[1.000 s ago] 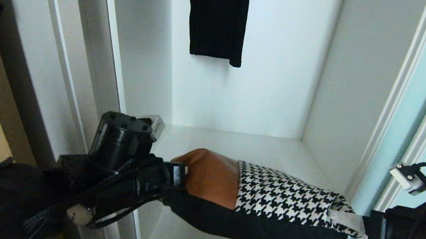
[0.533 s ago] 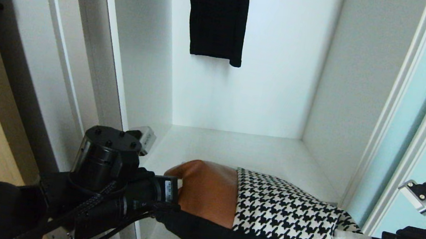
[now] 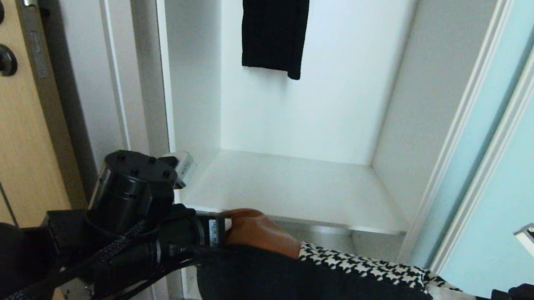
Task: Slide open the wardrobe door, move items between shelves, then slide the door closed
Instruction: Place the pillow on the lower shelf
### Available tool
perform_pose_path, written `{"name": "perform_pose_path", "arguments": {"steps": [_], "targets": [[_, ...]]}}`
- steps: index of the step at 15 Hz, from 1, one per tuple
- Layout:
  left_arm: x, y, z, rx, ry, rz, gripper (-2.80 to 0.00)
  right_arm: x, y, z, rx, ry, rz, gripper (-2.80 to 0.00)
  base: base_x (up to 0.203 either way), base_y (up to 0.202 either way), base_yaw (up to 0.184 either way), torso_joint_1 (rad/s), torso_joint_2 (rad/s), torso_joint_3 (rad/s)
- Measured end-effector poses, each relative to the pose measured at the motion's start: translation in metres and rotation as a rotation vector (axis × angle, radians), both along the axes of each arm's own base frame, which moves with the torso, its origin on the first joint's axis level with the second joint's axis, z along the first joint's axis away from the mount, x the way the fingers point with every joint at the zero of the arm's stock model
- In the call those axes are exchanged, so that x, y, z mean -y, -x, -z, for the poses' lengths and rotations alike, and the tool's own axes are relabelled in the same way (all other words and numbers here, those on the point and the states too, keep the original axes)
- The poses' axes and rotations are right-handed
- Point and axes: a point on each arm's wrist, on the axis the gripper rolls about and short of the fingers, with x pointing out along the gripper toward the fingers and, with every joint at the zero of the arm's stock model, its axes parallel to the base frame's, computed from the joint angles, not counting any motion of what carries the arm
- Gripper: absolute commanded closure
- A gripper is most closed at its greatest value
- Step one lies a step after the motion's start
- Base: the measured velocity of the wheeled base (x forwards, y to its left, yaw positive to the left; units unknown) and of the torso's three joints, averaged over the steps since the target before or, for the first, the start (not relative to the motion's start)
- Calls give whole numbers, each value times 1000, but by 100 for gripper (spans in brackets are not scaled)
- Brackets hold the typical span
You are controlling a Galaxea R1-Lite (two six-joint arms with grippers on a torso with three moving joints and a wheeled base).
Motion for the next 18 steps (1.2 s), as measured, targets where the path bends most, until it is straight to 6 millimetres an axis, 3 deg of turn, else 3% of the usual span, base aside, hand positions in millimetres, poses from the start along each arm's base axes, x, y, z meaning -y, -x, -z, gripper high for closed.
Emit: {"name": "perform_pose_path", "arguments": {"steps": [10,18], "targets": [[-1,1,3,-10,-7,-1,0,2,6,3,-2,1,-2,0,-188,0,0,3,2,2],[0,-2,9,-19,-29,-23,0,1,3,2,-1,1,0,0,-7,0,0,0,-1,0]]}}
